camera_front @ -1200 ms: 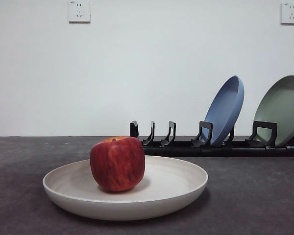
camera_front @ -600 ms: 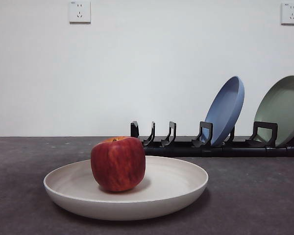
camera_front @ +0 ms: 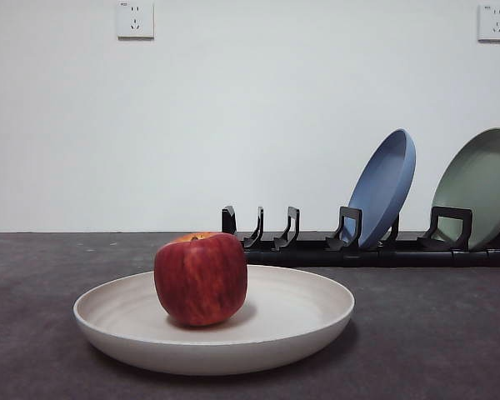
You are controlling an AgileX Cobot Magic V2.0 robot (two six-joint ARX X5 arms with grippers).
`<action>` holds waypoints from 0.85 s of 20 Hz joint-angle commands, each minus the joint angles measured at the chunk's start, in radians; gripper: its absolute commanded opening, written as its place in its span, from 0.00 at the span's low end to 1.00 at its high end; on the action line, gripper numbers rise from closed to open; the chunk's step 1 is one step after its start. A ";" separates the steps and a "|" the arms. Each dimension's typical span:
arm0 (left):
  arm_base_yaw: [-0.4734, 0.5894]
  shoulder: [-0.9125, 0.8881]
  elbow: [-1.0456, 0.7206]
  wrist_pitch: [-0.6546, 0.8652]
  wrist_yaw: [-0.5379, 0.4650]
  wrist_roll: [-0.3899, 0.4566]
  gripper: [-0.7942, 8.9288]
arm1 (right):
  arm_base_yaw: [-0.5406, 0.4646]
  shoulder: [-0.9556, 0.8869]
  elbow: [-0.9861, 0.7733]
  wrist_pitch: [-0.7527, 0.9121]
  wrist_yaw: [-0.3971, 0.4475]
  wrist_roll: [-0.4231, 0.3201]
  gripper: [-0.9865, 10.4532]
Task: Take the yellow plate from the plate rack,put the plate on the table,take the apple from the table,put the apple in the plate
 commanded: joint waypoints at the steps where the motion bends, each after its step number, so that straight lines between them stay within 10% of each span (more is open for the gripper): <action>1: 0.051 -0.094 -0.076 0.019 -0.063 -0.087 0.08 | 0.001 0.000 0.002 -0.019 0.001 0.010 0.07; 6: 0.086 -0.157 -0.142 -0.063 -0.143 -0.169 0.08 | 0.001 0.001 0.002 -0.019 0.001 0.010 0.07; 17: 0.034 -0.301 -0.142 -0.200 -0.143 -0.024 0.08 | 0.001 0.001 0.003 -0.019 0.000 0.010 0.07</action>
